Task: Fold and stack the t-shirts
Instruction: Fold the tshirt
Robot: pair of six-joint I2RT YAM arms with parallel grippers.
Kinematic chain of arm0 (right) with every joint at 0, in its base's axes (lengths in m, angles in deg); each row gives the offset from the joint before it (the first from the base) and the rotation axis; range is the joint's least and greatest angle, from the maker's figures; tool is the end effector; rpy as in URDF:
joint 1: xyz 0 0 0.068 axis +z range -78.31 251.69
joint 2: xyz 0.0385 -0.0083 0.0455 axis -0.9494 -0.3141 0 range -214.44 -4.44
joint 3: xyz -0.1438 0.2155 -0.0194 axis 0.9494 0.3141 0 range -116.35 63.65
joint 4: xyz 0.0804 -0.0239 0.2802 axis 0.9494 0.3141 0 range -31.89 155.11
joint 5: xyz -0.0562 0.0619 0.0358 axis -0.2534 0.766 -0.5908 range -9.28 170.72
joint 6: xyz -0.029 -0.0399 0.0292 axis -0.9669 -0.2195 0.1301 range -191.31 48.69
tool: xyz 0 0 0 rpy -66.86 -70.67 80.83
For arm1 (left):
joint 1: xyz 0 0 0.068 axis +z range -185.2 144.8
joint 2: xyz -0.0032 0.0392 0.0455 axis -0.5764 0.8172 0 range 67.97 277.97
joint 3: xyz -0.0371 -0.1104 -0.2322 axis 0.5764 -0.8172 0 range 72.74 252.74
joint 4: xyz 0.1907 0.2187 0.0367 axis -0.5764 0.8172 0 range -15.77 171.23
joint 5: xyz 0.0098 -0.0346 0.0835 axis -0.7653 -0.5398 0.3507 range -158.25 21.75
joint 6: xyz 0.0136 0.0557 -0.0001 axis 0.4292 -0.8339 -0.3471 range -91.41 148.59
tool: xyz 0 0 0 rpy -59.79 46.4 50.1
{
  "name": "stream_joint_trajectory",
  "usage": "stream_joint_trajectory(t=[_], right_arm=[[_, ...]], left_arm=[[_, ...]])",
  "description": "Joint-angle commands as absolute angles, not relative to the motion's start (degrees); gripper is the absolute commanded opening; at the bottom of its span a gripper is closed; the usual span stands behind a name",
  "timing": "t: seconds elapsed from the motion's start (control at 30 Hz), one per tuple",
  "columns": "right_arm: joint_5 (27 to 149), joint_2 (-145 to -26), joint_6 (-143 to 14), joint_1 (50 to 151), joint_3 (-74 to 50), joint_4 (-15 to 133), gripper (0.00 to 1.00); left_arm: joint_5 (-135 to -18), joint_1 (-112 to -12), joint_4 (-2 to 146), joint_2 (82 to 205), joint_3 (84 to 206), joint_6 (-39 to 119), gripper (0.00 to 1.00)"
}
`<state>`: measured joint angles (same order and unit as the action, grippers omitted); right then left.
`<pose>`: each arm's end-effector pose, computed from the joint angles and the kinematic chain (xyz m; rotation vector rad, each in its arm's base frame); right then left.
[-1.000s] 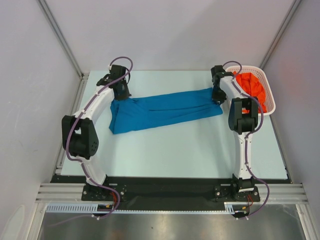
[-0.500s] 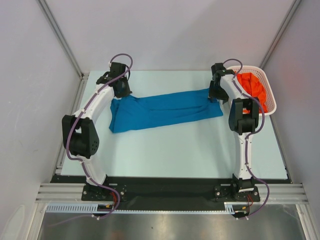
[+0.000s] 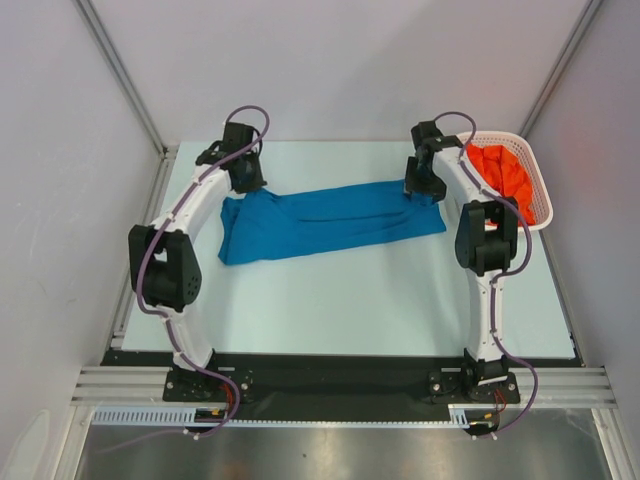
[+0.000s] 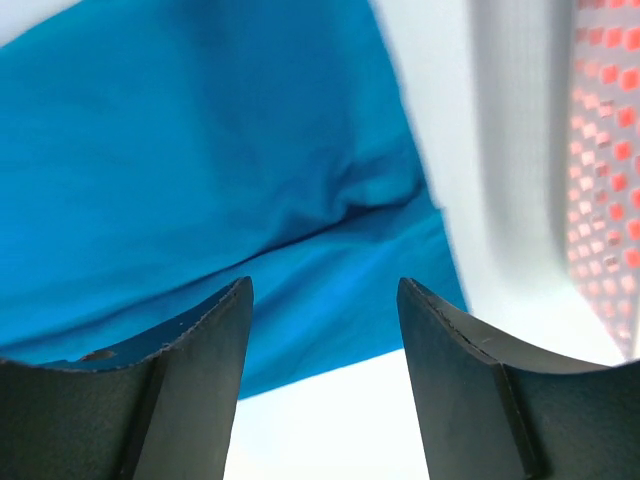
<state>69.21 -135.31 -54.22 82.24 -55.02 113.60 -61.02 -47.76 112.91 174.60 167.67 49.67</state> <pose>0.5043 0.0857 0.1977 0.2086 2.7058 -0.1377 0.4391 -0.0927 0.2679 -0.2368 2.4318 -0.1069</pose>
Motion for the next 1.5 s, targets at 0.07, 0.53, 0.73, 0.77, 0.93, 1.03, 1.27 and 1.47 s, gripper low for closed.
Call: stream_joint_trajectory(t=[0.07,0.53,0.73,0.77,0.93,1.03,1.27,1.47], right_arm=[[71.8,-131.4,-54.5,85.3,-54.7,112.8,0.65],[73.2,-131.6,-54.5,86.5,-55.4,113.1,0.65],[73.3,-131.3,-54.6,86.5,-55.4,113.1,0.65],[73.5,-131.3,-54.6,86.6,-55.5,113.2,0.65],[74.2,-131.2,-54.4,87.2,-56.3,113.5,0.65],[74.7,-131.1,-54.3,88.1,-56.5,113.6,0.65],[76.1,-130.8,-53.9,89.4,-57.3,114.9,0.65],[77.3,-130.9,-54.6,90.1,-56.6,116.1,0.65]], left_arm=[[-64.1,-47.8,111.8,176.9,171.8,47.5,0.00],[-63.1,-47.6,114.0,183.4,177.6,47.0,0.00],[-61.7,-47.2,117.2,187.5,182.1,47.0,0.01],[-60.8,-47.1,118.0,188.3,182.9,47.1,0.03],[-53.8,-44.3,124.8,191.0,189.5,47.9,0.39],[-50.2,-43.2,127.8,186.4,189.0,48.7,0.62],[-61.8,-43.2,119.9,164.0,161.0,52.0,0.62],[-69.3,-42.9,114.9,152.0,139.0,58.4,0.53]])
